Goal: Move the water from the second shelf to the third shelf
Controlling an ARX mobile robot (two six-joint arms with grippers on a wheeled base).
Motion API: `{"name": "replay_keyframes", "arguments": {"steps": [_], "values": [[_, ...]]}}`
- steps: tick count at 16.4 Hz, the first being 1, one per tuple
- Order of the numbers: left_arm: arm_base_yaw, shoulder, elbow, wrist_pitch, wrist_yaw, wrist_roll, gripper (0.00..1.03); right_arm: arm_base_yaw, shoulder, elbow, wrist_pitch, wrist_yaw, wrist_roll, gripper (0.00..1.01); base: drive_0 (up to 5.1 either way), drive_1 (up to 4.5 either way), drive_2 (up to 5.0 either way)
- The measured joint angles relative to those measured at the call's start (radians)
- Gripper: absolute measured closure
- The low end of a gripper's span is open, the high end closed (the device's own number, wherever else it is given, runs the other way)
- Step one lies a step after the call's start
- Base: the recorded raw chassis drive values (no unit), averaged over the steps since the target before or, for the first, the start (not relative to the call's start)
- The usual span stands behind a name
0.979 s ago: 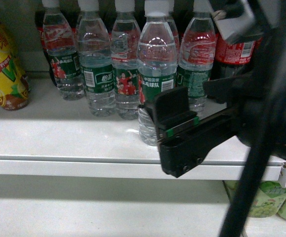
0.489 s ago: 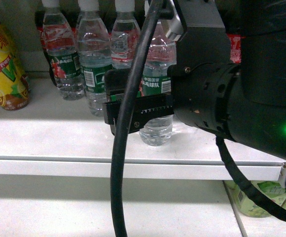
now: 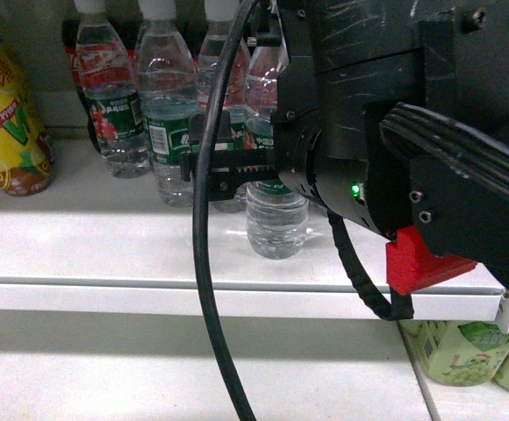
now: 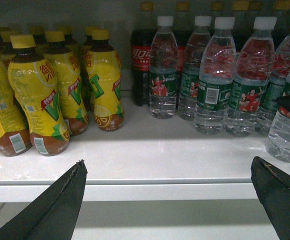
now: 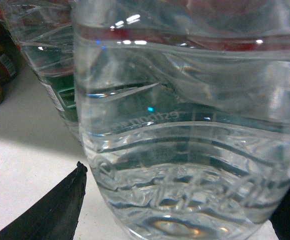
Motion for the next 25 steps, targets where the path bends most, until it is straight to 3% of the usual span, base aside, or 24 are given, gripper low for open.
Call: {"name": "replay_keyframes", "arguments": {"steps": [2, 3, 7, 9, 12, 15, 20, 22, 25], "values": [[0.000, 0.000, 0.000, 0.000, 0.000, 0.000, 0.05, 0.000, 0.022, 0.021, -0.005, 0.018, 0.000, 0.03, 0.0, 0.00, 0.0], [0.000, 0.000, 0.000, 0.000, 0.000, 0.000, 0.05, 0.000, 0.027, 0.023, -0.003, 0.026, 0.000, 0.09, 0.0, 0.00, 0.0], [0.000, 0.000, 0.000, 0.000, 0.000, 0.000, 0.05, 0.001, 0.022, 0.004, 0.030, 0.028, 0.002, 0.50, 0.0, 0.00, 0.0], [0.000, 0.000, 0.000, 0.000, 0.000, 0.000, 0.05, 0.002, -0.027, -0.060, 0.056, 0.004, 0.007, 0.59, 0.0, 0.00, 0.0], [0.000, 0.000, 0.000, 0.000, 0.000, 0.000, 0.05, 0.006, -0.148, -0.215, 0.085, -0.078, -0.003, 0.60, 0.0, 0.00, 0.0], [0.000, 0.000, 0.000, 0.000, 0.000, 0.000, 0.05, -0.027, -0.295, -0.377, 0.090, -0.113, -0.036, 0.61, 0.0, 0.00, 0.0], [0.000, 0.000, 0.000, 0.000, 0.000, 0.000, 0.05, -0.168, -0.585, -0.605, 0.097, -0.081, -0.081, 0.61, 0.0, 0.00, 0.0], [0.000, 0.000, 0.000, 0.000, 0.000, 0.000, 0.05, -0.219, -0.708, -0.676, 0.060, -0.084, -0.089, 0.61, 0.0, 0.00, 0.0], [0.000, 0.000, 0.000, 0.000, 0.000, 0.000, 0.05, -0.277, -0.896, -0.754, -0.011, -0.058, -0.129, 0.61, 0.0, 0.00, 0.0]]}}
